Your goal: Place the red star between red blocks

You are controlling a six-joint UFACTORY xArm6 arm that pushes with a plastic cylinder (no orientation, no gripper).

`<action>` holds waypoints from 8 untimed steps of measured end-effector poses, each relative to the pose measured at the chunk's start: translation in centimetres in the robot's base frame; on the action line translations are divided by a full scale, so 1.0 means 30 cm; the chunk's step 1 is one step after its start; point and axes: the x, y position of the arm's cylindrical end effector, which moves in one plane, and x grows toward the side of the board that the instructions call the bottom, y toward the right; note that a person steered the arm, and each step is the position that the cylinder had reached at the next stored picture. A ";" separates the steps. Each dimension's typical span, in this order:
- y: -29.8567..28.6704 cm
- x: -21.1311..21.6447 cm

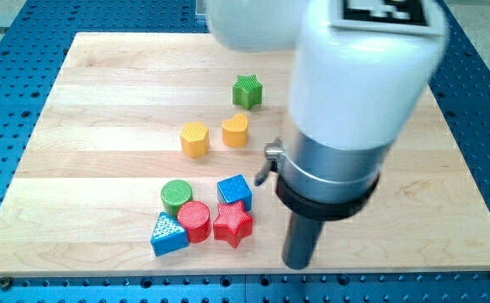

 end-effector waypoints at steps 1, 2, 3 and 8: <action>-0.056 -0.018; -0.076 0.021; -0.217 -0.052; -0.332 -0.137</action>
